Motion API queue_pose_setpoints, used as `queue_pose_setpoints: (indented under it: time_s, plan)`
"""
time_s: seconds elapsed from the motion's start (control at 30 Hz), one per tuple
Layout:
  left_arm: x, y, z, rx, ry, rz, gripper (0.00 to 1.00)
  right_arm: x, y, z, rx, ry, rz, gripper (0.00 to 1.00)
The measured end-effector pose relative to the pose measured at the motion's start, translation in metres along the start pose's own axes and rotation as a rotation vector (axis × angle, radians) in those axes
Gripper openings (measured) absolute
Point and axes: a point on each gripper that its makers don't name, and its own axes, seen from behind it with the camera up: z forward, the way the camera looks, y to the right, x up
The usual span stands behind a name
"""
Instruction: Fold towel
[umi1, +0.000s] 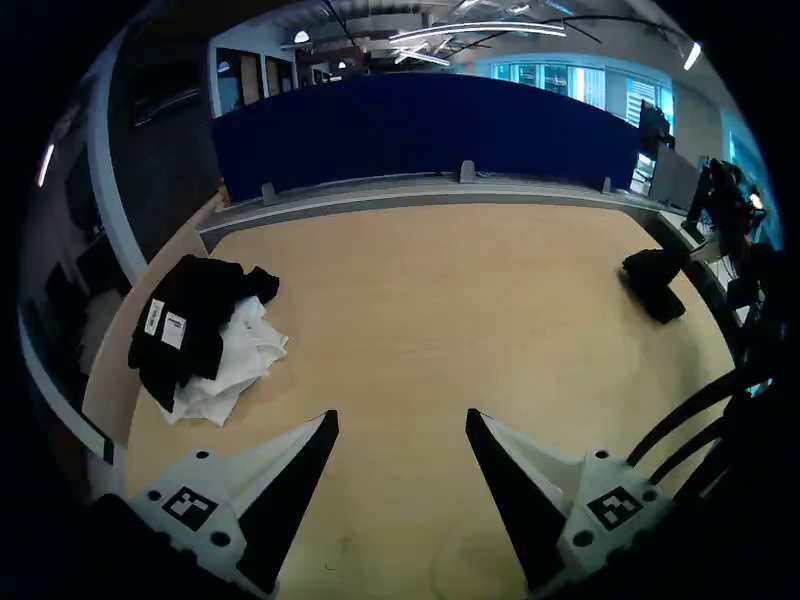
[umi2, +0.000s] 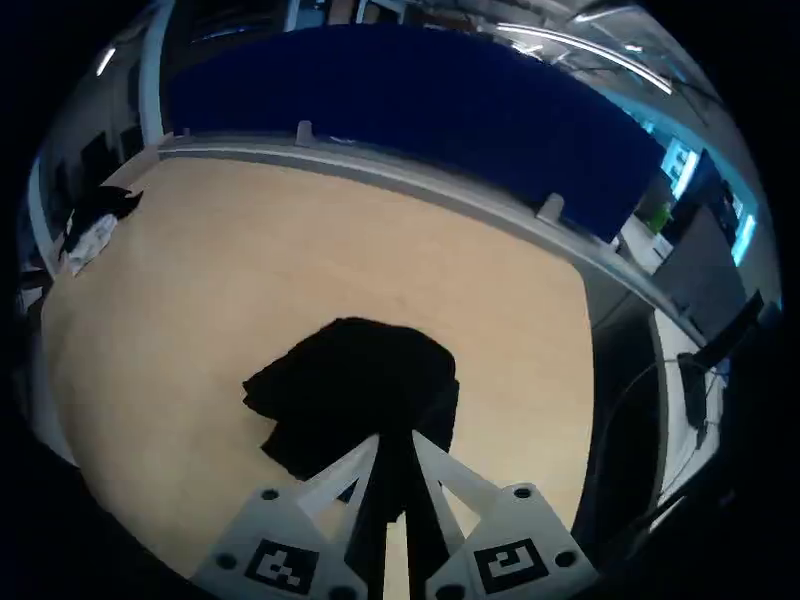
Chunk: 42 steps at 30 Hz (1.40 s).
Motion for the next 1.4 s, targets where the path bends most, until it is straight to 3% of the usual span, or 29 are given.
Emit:
queue_pose_setpoints:
  time_s: [0.37,0.77,0.9,1.23,1.4]
  plan:
    - [-0.001,0.003,0.001,-0.001,-0.006,0.009,0.95,-0.063,-0.006,0.02,-0.022,-0.088,0.098,0.07]
    - [-0.004,0.003,0.001,0.006,-0.012,0.02,0.95,-0.101,-0.006,0.043,-0.058,-0.153,0.193,0.07]
    - [-0.003,0.004,0.002,0.006,-0.013,0.023,0.95,-0.103,-0.004,0.046,-0.07,-0.161,0.188,0.12]
    - [0.0,0.006,0.003,0.004,-0.011,0.024,0.95,-0.102,0.007,0.04,-0.121,-0.146,0.163,0.48]
    - [0.002,0.007,0.003,0.003,-0.008,0.025,0.95,-0.103,0.014,0.036,-0.155,-0.131,0.175,0.78]
